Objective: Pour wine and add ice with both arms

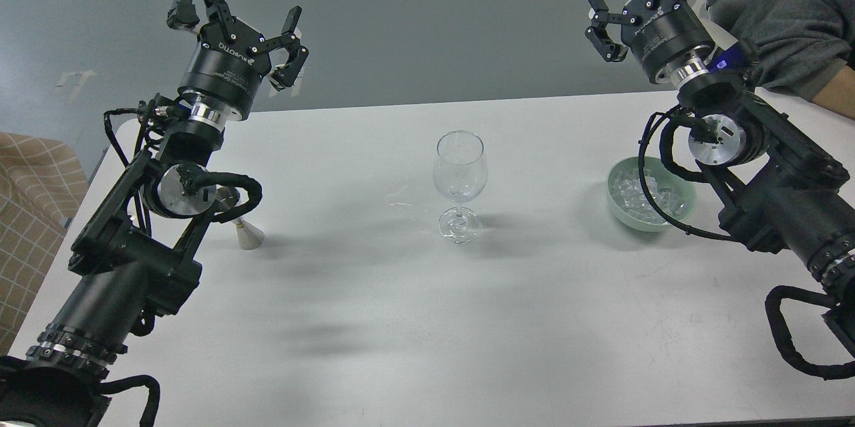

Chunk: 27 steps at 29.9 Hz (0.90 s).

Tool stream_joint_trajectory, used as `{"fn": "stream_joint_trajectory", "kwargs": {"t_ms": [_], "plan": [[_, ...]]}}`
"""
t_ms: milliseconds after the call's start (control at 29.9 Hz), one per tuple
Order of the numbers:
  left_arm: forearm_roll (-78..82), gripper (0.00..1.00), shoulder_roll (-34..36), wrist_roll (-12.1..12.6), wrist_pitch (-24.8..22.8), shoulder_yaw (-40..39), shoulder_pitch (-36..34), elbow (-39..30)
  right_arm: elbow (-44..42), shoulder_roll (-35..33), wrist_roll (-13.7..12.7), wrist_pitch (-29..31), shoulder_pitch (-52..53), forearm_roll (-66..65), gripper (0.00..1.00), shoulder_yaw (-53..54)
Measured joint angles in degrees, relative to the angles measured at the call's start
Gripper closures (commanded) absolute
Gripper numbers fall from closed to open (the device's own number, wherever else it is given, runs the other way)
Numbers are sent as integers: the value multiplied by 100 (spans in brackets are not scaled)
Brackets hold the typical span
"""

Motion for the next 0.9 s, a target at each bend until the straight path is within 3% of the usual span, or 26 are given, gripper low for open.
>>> {"fn": "stream_joint_trajectory", "kwargs": {"t_ms": [903], "plan": [[-47,1,-16,25,73,0,-2,9,-9,-8,-2,0,2,0,0,2]]}}
